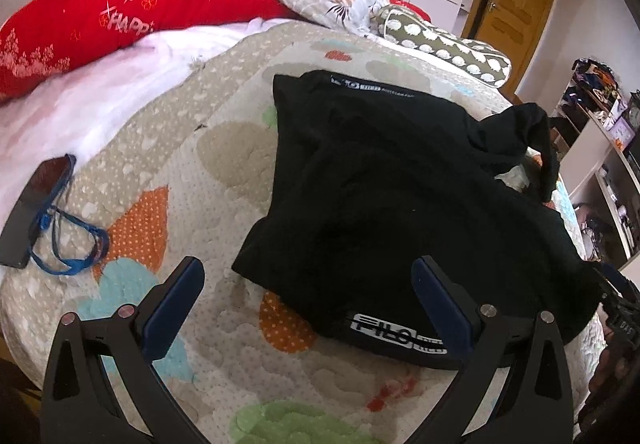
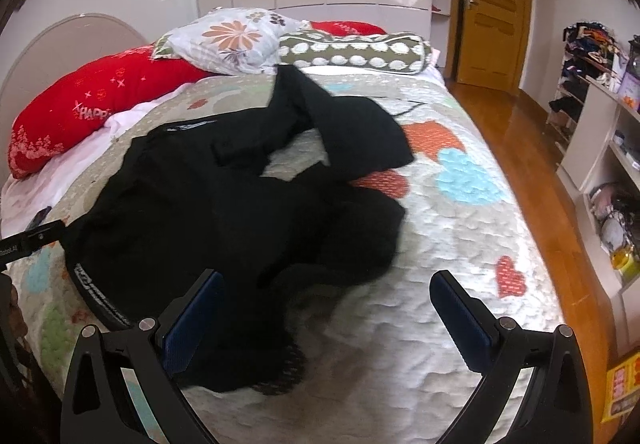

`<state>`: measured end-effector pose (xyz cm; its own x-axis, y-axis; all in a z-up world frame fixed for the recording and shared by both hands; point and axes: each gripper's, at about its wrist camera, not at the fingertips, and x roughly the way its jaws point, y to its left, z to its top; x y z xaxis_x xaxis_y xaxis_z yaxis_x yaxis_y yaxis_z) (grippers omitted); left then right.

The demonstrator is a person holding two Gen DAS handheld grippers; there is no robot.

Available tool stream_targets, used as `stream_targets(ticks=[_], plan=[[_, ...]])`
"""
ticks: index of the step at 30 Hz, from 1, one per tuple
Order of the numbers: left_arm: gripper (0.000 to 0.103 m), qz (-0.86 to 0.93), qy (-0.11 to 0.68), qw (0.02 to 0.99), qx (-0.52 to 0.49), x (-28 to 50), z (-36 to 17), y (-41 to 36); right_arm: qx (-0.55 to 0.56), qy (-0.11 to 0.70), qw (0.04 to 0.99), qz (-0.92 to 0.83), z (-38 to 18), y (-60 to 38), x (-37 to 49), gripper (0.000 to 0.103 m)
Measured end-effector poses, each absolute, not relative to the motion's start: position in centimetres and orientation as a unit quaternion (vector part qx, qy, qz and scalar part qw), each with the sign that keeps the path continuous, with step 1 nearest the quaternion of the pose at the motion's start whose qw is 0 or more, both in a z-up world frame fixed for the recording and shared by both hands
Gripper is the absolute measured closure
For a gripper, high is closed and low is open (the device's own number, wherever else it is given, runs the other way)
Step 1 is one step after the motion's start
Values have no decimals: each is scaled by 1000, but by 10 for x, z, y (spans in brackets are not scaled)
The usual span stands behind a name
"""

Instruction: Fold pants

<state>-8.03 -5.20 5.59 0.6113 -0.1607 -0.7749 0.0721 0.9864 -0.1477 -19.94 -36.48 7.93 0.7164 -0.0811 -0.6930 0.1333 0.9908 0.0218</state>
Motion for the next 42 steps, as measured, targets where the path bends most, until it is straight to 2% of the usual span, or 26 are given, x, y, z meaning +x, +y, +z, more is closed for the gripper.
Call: stream_targets(ticks=[10,16,18,19,21,25,27,35,39,41,42], plan=[[0,-63,461,883,-57,-63,33,-68,109,383,915,-60,66,-414,-197,1],[0,-65,470,878,-59,-50,27,-71,179,351,919,-28,81,-433,-185,1],[0,-61,473,877,-52,-48,24,-73,167,372,912,-51,77,-440,-167,3],[0,-60,472,879,-45,-49,23,-74,156,379,910,-57,74,-440,-158,7],[0,-61,470,880,-40,-49,23,-76,150,396,904,-53,62,-442,-140,27],[0,-57,471,879,-38,-49,19,-75,165,415,894,-39,36,-444,-114,51],[0,-55,471,880,-36,-49,19,-76,162,408,898,-12,39,-440,-115,96],[0,-72,477,874,-61,-52,23,-65,159,332,926,-81,99,-468,-208,96],[0,-78,479,870,-84,-54,25,-59,132,348,913,-167,99,-491,-254,96],[0,-76,480,869,-91,-53,25,-59,153,377,895,-183,81,-507,-265,96],[0,-74,482,868,-91,-53,24,-59,168,389,887,-184,72,-512,-266,92]])
